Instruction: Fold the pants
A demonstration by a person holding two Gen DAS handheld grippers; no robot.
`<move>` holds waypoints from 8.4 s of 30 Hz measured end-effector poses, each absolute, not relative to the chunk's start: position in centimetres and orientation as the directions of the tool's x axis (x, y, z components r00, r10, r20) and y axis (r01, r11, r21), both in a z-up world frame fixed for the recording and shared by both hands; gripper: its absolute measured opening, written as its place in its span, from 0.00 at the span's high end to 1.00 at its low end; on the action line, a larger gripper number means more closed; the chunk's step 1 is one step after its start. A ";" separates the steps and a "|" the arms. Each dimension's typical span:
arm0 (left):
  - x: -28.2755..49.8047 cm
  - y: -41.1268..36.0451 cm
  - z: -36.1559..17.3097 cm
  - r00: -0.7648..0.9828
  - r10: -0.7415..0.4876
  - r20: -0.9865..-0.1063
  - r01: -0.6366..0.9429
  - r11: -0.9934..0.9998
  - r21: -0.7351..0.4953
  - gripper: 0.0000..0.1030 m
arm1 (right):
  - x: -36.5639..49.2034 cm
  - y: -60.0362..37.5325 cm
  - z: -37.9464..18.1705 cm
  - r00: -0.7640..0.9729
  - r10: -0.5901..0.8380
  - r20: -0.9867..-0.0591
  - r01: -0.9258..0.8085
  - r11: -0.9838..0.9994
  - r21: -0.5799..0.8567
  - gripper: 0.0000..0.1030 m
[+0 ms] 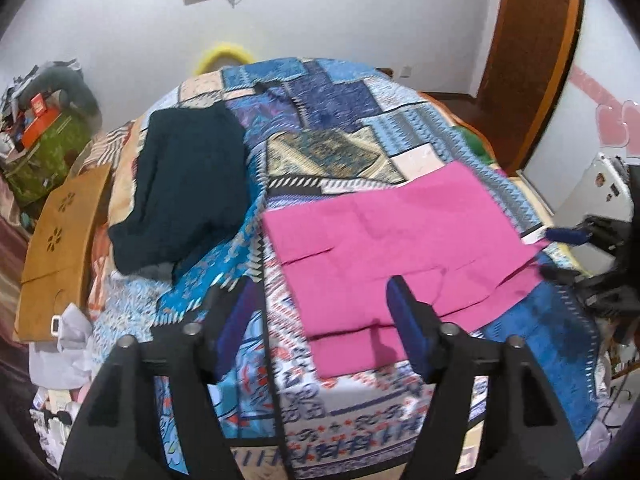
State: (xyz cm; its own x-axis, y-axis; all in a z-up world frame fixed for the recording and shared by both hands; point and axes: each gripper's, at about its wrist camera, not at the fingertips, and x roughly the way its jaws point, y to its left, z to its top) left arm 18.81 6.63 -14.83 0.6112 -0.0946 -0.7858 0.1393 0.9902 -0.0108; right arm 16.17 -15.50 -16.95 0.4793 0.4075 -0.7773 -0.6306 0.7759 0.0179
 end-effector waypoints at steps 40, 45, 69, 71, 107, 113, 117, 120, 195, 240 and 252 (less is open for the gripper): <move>18.6 -4.0 -20.8 0.434 -0.180 -0.883 0.434 0.900 0.030 0.91 | 16.0 -13.0 -19.2 0.419 0.446 -0.791 -0.653 0.753 0.079 0.92; 18.1 -3.1 -20.3 0.420 -0.216 -0.881 0.405 0.914 -0.031 0.81 | 15.4 -13.6 -19.0 0.385 0.447 -0.807 -0.637 0.762 0.117 0.91; 23.0 3.0 -17.1 0.464 -0.234 -0.854 0.164 0.971 -0.176 0.25 | 19.2 -12.7 -17.1 0.370 0.549 -0.750 -0.498 0.798 0.338 0.55; 23.6 2.9 -18.1 0.438 -0.229 -0.869 0.159 0.971 -0.176 0.25 | 19.6 -12.4 -17.6 0.358 0.543 -0.760 -0.497 0.800 0.337 0.55; 20.2 8.3 -22.1 0.415 -0.112 -0.903 0.095 0.992 -0.079 0.10 | 17.1 -21.7 -21.5 0.340 0.382 -0.859 -0.393 0.888 0.238 0.54; 20.5 7.6 -20.5 0.458 -0.050 -0.888 0.106 0.994 -0.001 0.11 | 17.4 -21.6 -20.1 0.383 0.378 -0.843 -0.398 0.891 0.219 0.52; 21.7 7.5 -18.7 0.504 -0.030 -0.863 0.094 0.995 0.020 0.11 | 18.5 -21.7 -18.1 0.434 0.412 -0.801 -0.393 0.887 0.243 0.52; 23.3 7.7 -17.4 0.534 -0.038 -0.845 0.080 0.997 0.006 0.11 | 20.0 -21.7 -16.8 0.472 0.434 -0.767 -0.394 0.883 0.257 0.52; 35.6 6.2 -26.4 0.297 -0.053 -0.953 0.181 0.983 0.001 0.25 | 32.8 -7.3 -25.4 0.113 0.441 -0.891 -0.566 0.765 0.307 0.42; 19.8 9.3 -18.8 0.439 -0.189 -0.879 -0.090 0.963 -0.252 0.19 | 19.2 -14.6 -17.1 0.465 0.474 -0.748 -0.544 0.819 0.182 0.26; 18.8 8.1 -21.3 0.380 -0.366 -0.850 -0.087 0.900 -0.426 0.19 | 19.3 -11.1 -21.2 0.377 0.431 -0.820 -0.586 0.796 0.149 0.26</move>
